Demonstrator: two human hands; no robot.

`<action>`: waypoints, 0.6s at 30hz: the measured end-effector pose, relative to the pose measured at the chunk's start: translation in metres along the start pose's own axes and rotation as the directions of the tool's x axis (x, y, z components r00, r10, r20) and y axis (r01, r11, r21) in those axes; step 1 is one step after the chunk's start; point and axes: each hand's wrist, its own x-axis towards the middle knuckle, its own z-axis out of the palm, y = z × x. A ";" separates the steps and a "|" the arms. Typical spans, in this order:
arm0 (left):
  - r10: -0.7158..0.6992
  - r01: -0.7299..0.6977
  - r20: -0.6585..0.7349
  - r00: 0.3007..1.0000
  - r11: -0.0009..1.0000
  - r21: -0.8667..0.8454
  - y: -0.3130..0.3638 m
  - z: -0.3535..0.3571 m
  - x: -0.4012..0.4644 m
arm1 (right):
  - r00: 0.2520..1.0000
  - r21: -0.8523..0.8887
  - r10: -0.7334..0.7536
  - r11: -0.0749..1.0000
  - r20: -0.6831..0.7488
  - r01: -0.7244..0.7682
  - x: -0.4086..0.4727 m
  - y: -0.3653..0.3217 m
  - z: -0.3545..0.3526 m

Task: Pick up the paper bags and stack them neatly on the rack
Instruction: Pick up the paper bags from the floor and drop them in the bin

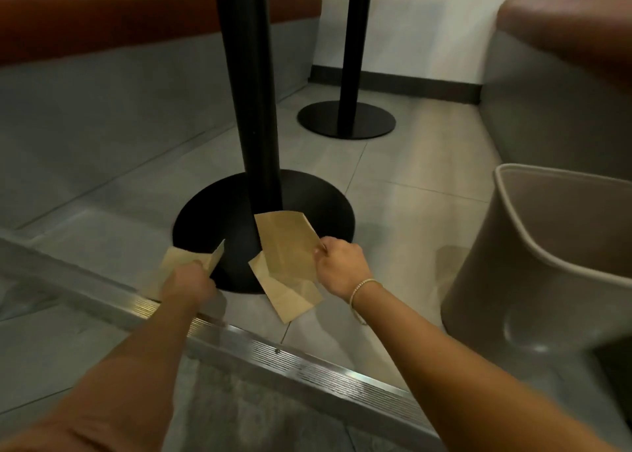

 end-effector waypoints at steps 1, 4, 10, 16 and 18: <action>-0.013 0.012 -0.024 1.000 0.998 -0.054 0.004 -0.009 -0.006 | 1.000 -0.005 0.009 1.000 -0.020 -0.010 -0.003 -0.002 -0.007; -0.019 0.002 -0.105 0.994 0.987 -0.162 0.023 -0.042 -0.026 | 0.997 -0.060 0.031 0.998 -0.070 -0.035 -0.013 -0.012 -0.030; 0.066 -0.169 -0.263 0.963 0.905 -0.390 0.090 -0.104 -0.072 | 0.965 -0.031 0.071 0.996 -0.253 -0.082 -0.031 -0.029 -0.089; 0.198 -0.357 -0.335 0.921 0.772 -0.526 0.185 -0.166 -0.127 | 0.849 0.014 0.080 0.996 -0.522 -0.086 -0.055 -0.035 -0.171; 0.233 -0.402 -0.344 0.910 0.704 -0.585 0.216 -0.187 -0.150 | 0.798 0.028 0.080 0.997 -0.598 -0.079 -0.068 -0.038 -0.201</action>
